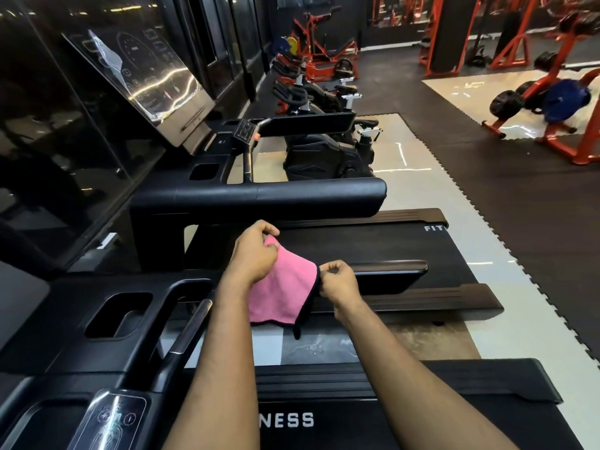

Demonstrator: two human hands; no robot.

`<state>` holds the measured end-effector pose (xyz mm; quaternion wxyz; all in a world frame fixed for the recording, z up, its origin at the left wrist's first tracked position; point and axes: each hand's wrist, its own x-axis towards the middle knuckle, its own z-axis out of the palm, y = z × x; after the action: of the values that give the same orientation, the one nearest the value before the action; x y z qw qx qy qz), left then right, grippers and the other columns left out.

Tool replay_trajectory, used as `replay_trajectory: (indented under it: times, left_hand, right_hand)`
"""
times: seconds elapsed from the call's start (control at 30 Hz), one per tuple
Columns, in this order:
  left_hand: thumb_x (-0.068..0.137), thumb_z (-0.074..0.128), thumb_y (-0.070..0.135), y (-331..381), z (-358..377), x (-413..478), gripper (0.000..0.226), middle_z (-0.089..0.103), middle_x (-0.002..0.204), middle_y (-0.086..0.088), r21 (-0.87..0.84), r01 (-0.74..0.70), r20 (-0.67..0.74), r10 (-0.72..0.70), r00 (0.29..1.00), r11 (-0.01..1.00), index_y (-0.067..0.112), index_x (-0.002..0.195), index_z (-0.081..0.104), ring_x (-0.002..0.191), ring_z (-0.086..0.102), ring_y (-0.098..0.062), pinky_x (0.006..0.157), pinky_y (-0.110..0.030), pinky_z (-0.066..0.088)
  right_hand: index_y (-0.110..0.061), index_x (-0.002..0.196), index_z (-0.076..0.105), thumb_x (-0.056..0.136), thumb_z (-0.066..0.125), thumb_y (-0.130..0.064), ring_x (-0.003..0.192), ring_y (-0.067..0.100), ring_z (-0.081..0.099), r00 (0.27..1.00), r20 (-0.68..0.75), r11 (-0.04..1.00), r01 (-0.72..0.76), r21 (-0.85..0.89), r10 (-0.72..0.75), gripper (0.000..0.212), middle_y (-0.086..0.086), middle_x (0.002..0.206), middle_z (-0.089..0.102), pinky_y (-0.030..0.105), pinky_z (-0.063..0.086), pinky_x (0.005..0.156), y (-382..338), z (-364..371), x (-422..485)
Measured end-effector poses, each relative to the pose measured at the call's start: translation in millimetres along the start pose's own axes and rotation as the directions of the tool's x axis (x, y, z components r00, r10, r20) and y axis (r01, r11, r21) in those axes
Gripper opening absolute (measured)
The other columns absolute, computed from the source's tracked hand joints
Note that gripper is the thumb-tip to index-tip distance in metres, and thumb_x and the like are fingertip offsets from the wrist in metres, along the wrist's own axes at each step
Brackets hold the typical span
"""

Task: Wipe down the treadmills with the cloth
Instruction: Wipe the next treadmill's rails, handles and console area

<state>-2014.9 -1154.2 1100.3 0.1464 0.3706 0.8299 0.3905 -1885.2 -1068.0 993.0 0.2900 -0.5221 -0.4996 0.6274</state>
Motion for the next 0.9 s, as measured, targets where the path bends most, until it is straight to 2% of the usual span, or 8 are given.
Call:
replay_trajectory:
  times: [0.1, 0.2, 0.33, 0.4, 0.5, 0.6, 0.7, 0.9]
  left_hand:
    - [0.087, 0.067, 0.003, 1, -8, 1, 0.028, 0.065, 0.088, 0.001, 0.073, 0.016, 0.088, -0.022, 0.996, 0.997, 0.026, 0.103, 0.066, 0.078, 0.058, -0.013, 0.070, -0.021, 0.042]
    - [0.083, 0.076, 0.004, -3, -10, 0, 0.031, 0.065, 0.090, -0.001, 0.118, 0.073, 0.070, -0.081, 0.994, 0.990, 0.025, 0.104, 0.067, 0.082, 0.059, -0.017, 0.080, -0.023, 0.045]
    - [0.079, 0.080, 0.002, -7, -10, -1, 0.031, 0.062, 0.089, -0.002, 0.115, 0.171, 0.026, -0.175, 0.984, 0.979, 0.023, 0.097, 0.067, 0.081, 0.058, -0.018, 0.078, -0.022, 0.044]
    - [0.077, 0.081, 0.001, -7, -10, -1, 0.030, 0.061, 0.087, -0.002, 0.111, 0.190, 0.012, -0.193, 0.981, 0.975, 0.021, 0.095, 0.068, 0.079, 0.057, -0.018, 0.076, -0.021, 0.042]
    - [0.076, 0.085, 0.004, -10, -11, -2, 0.030, 0.062, 0.095, -0.004, 0.156, 0.239, -0.005, -0.241, 0.970, 0.958, 0.015, 0.099, 0.069, 0.084, 0.057, -0.019, 0.076, -0.020, 0.041]
    - [0.080, 0.085, 0.020, -18, -7, -4, 0.040, 0.068, 0.114, -0.010, 0.367, 0.322, 0.084, -0.375, 0.923, 0.873, 0.008, 0.114, 0.068, 0.105, 0.064, -0.025, 0.089, -0.026, 0.049]
    - [0.093, 0.071, 0.032, -24, 1, -9, 0.046, 0.065, 0.130, -0.018, 0.589, 0.242, 0.226, -0.445, 0.867, 0.771, -0.001, 0.125, 0.064, 0.120, 0.062, -0.034, 0.099, -0.035, 0.049]
    - [0.099, 0.061, 0.026, -26, 15, -17, 0.033, 0.071, 0.119, -0.018, 0.646, 0.115, 0.393, -0.459, 0.797, 0.754, -0.003, 0.113, 0.069, 0.091, 0.067, -0.029, 0.066, -0.030, 0.049]
  right_hand:
    - [-0.021, 0.082, 0.057, 0.087, 0.054, -0.006, 0.067, 0.022, 0.061, 0.998, 0.041, 0.997, -0.045, 0.058, 0.043, 0.016, 0.007, 0.080, 0.068, 0.037, 0.055, 0.061, -1, -1, -7]
    - [-0.020, 0.083, 0.056, 0.095, 0.051, -0.004, 0.060, 0.016, 0.051, 0.996, 0.092, 0.998, -0.026, 0.064, 0.021, 0.020, 0.004, 0.078, 0.061, 0.023, 0.039, 0.049, 3, -4, -7]
    - [-0.017, 0.089, 0.052, 0.103, 0.055, -0.035, 0.062, 0.013, 0.047, 0.965, 0.259, 0.997, -0.047, 0.069, 0.027, 0.023, 0.004, 0.081, 0.056, 0.017, 0.033, 0.042, -2, -2, -13]
    - [-0.017, 0.088, 0.052, 0.095, 0.070, -0.037, 0.072, 0.015, 0.055, 0.955, 0.297, 0.999, -0.038, 0.030, 0.027, 0.028, 0.003, 0.082, 0.061, 0.018, 0.040, 0.052, -5, 2, -16]
    - [-0.014, 0.085, 0.057, 0.086, 0.078, -0.006, 0.088, 0.018, 0.069, 0.967, 0.254, 1.000, -0.005, 0.006, 0.003, 0.023, 0.006, 0.086, 0.068, 0.022, 0.049, 0.069, -2, 5, -14]
    - [-0.016, 0.081, 0.057, 0.088, 0.071, -0.001, 0.070, 0.010, 0.061, 0.983, 0.176, 0.994, 0.072, -0.078, -0.058, 0.022, 0.001, 0.078, 0.065, 0.016, 0.043, 0.056, -4, 2, -16]
    - [-0.017, 0.084, 0.058, 0.094, 0.067, -0.009, 0.056, 0.007, 0.047, 0.983, 0.139, 0.984, 0.138, -0.112, -0.122, 0.015, -0.006, 0.065, 0.057, 0.021, 0.036, 0.050, -5, -1, -17]
    - [-0.022, 0.085, 0.061, 0.098, 0.066, -0.025, 0.059, 0.007, 0.047, 0.965, 0.169, 0.965, 0.224, -0.138, -0.200, 0.014, -0.010, 0.066, 0.056, 0.024, 0.037, 0.056, -3, -12, -18]
